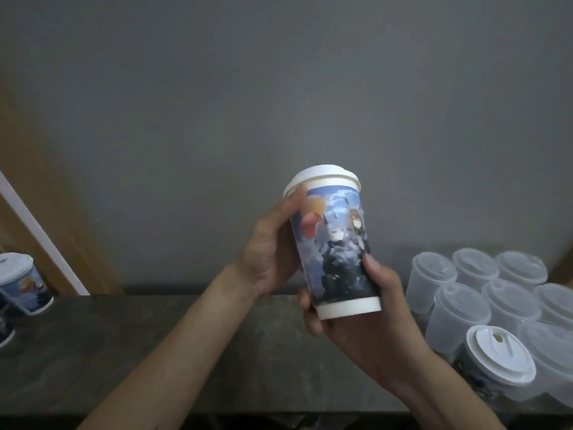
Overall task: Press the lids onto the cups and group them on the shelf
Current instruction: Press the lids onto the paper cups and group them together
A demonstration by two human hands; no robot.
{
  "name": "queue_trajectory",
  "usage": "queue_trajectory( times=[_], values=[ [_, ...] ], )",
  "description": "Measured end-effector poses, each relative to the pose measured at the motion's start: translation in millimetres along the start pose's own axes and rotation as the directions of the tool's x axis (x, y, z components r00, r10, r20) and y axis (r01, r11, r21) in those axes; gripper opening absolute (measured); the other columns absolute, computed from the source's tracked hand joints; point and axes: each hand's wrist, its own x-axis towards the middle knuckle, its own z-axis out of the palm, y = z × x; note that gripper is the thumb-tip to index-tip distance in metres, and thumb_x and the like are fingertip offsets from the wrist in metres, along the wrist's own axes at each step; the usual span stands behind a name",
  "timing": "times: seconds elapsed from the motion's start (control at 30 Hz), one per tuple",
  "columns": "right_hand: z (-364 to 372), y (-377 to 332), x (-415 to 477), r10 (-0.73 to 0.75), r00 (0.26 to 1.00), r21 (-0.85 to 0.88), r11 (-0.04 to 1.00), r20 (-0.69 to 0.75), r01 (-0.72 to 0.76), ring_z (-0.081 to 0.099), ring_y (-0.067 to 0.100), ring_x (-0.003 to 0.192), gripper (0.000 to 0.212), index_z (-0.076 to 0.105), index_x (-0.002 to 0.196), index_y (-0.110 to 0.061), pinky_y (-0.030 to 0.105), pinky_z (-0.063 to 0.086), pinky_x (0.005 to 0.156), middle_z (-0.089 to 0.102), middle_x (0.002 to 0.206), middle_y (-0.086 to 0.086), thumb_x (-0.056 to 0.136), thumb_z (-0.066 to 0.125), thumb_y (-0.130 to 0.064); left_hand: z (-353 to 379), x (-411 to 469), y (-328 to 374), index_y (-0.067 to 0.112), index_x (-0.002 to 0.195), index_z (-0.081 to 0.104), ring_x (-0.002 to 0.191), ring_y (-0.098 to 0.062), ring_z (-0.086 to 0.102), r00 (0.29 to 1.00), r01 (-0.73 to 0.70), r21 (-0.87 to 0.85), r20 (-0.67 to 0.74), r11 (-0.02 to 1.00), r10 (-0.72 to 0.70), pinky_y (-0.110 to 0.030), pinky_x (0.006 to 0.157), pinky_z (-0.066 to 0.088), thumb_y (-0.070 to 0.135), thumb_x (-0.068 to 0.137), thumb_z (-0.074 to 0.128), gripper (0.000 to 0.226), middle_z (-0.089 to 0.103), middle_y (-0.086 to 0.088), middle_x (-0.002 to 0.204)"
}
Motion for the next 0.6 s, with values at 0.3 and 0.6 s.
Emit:
queue_trajectory(
  times=[0.3,0.6],
  values=[
    [14.2,-9.5,-4.2,0.044,0.996,0.039,0.998,0.078,-0.047,0.07,0.029,0.078,0.068,0.069,0.124,-0.005,0.036,0.052,0.065,0.07,0.098,0.019,0.086,0.068,-0.061,15.3,3.6,20.9,0.001,0.127,0.065,0.101,-0.036,0.062,0.993,-0.115,0.17,-0.004,0.979,0.117,-0.049,0.093,0.047,0.05,0.066,0.083,0.08,0.065,-0.024,0.116],
    [18.2,-27.8,0.4,0.047,0.998,0.015,0.999,-0.031,-0.047,0.048,0.013,0.047,0.059,0.072,0.109,-0.012,0.025,0.046,0.049,0.062,0.081,0.015,0.081,0.07,-0.064,22.7,11.3,30.0,-0.007,0.129,0.059,0.097,-0.03,0.069,0.971,-0.212,0.297,-0.046,0.931,0.236,-0.043,0.094,0.055,0.043,0.071,0.083,0.08,0.069,-0.02,0.11]
  ],
)
